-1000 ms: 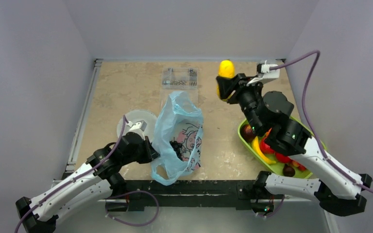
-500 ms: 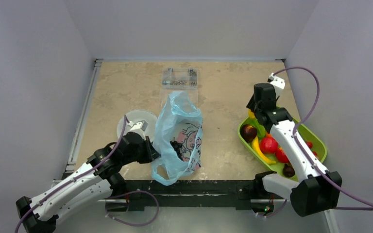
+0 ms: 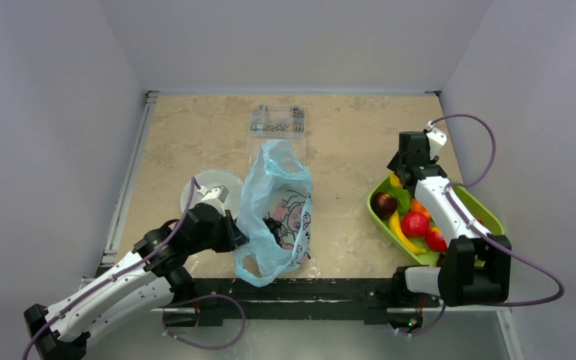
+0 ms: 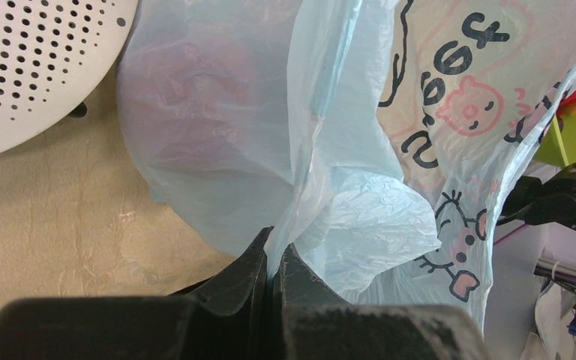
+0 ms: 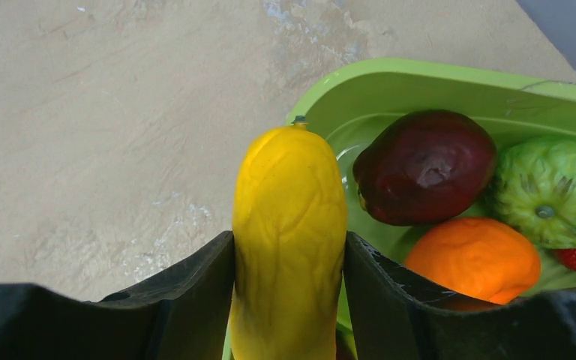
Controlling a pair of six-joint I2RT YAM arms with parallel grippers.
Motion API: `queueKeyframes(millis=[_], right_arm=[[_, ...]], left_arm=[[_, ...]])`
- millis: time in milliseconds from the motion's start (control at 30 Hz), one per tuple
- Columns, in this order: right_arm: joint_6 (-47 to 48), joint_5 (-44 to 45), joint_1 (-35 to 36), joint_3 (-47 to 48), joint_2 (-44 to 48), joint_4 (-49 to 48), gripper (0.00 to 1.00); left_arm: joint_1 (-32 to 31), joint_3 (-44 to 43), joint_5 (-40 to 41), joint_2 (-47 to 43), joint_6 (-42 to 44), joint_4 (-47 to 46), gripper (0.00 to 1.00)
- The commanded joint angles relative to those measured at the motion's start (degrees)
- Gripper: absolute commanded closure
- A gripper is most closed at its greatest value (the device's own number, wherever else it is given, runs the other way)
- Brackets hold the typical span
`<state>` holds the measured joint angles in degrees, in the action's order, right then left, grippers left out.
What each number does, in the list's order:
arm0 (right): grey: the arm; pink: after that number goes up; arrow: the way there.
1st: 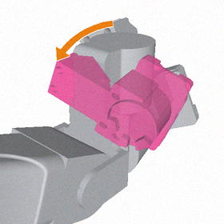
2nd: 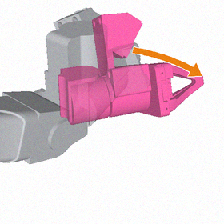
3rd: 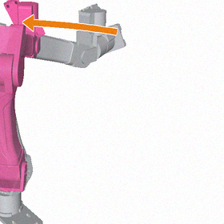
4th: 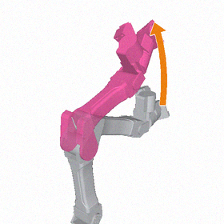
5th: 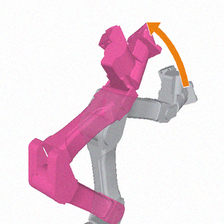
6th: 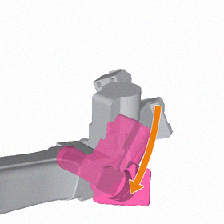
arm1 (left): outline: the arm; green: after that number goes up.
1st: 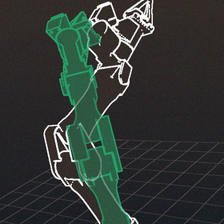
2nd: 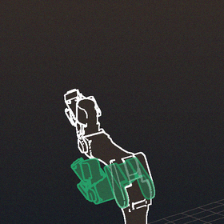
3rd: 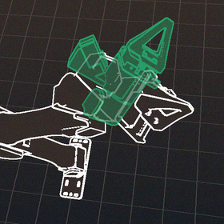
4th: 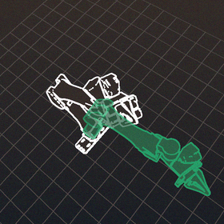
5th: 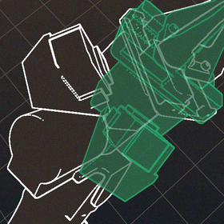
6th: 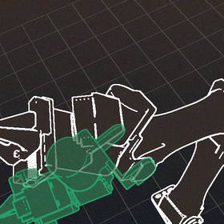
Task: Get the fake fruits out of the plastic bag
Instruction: Place the fake fruit in the bin.
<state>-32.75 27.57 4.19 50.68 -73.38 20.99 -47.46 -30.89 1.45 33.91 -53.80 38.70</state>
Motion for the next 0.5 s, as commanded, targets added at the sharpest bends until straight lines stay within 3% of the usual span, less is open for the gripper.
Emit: queueKeyframes(millis=[0,100,167,333,467], right_arm=[[0.5,1.6,-0.8,-0.5,0.3,-3.5,0.41],[0.5,1.8,-0.8,-0.8,1.5,-3.4,0.23],[0.9,0.9,-0.8,-0.6,2.1,-2.9,0.17],[7.1,-7.6,0.9,2.5,6.8,-1.2,0.17],[15.1,-15.6,10.0,5.2,14.5,-3.7,0.16]], left_arm=[[-0.4,-3.0,-1.2,0.0,1.4,-1.0,1.0],[-0.4,-3.4,-1.2,-0.3,1.7,-0.7,1.0],[-0.4,-3.7,-1.2,-0.3,1.9,-0.3,1.0],[-0.4,-4.0,-1.0,-0.3,2.3,0.5,1.0],[-0.4,-4.5,-1.0,-0.3,2.8,1.1,1.0]])
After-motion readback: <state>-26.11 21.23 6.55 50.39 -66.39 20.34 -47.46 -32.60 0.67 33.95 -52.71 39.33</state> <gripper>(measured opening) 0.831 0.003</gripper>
